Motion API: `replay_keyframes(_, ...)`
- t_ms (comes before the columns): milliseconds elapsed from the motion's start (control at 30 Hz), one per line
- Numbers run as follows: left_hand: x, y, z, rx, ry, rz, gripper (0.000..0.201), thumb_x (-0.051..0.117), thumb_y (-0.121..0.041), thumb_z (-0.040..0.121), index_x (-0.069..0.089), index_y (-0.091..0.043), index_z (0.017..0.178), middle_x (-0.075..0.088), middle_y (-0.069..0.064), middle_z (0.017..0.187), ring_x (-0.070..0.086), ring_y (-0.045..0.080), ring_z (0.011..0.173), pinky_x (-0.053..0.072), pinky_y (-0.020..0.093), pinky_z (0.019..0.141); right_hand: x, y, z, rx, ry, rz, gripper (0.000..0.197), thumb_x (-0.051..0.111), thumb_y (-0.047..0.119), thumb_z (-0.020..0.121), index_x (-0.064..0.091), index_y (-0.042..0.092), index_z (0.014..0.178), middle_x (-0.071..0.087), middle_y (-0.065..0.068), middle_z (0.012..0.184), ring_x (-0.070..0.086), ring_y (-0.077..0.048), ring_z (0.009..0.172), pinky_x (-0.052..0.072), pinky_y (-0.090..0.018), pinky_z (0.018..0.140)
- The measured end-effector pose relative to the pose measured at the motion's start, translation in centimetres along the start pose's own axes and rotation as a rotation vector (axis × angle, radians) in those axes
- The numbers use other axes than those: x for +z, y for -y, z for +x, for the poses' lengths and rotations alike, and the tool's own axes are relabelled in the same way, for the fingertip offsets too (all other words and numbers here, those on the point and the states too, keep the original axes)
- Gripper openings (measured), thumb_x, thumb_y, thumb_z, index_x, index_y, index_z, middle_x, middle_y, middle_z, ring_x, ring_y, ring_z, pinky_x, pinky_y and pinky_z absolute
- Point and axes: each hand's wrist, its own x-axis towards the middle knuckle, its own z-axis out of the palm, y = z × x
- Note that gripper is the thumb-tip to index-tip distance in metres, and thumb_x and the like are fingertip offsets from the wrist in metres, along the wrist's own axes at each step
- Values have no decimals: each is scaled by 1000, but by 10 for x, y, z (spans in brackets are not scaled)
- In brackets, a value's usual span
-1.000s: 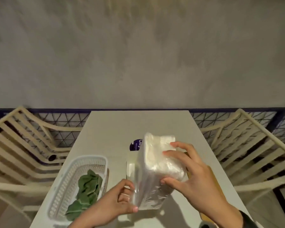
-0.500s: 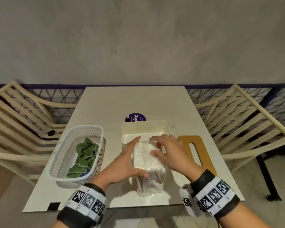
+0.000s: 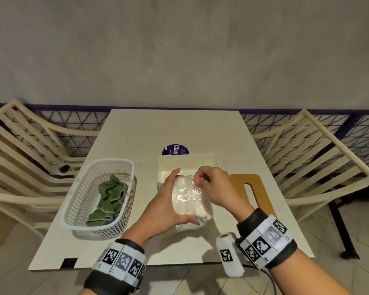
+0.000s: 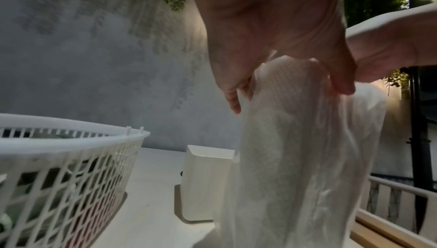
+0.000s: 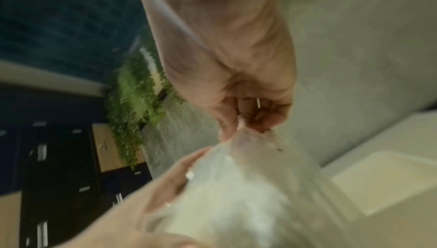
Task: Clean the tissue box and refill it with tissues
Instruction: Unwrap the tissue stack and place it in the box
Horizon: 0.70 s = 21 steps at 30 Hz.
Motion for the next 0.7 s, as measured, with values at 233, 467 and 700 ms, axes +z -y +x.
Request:
replay_keyframes(233,-1,2,6,-58,-15,-1,112,84,-48,52,14,-38,139,34,-15,135,41,8,122,40,24,96,12,12,12,-8,3,132,33,68,5,80,58,22,106,63,3,70,62,-14,73,51,-30,75)
replay_keyframes(467,-7,3,13,-57,-11,25,103,83,-41,56,20,-36,137,40,-9,132,46,11,116,41,24,92,-3,-2,5,48,185,581,32,68,21,82,56,21,112,63,-7,85,58,-14,79,47,-31,79)
replay_keyframes(700,-11,10,20,-16,-9,79,87,81,-39,62,33,-41,134,33,-18,135,37,2,124,26,15,96,-18,-5,6,-382,204,-239,5,78,26,70,75,23,73,51,12,96,38,-7,100,30,-26,95)
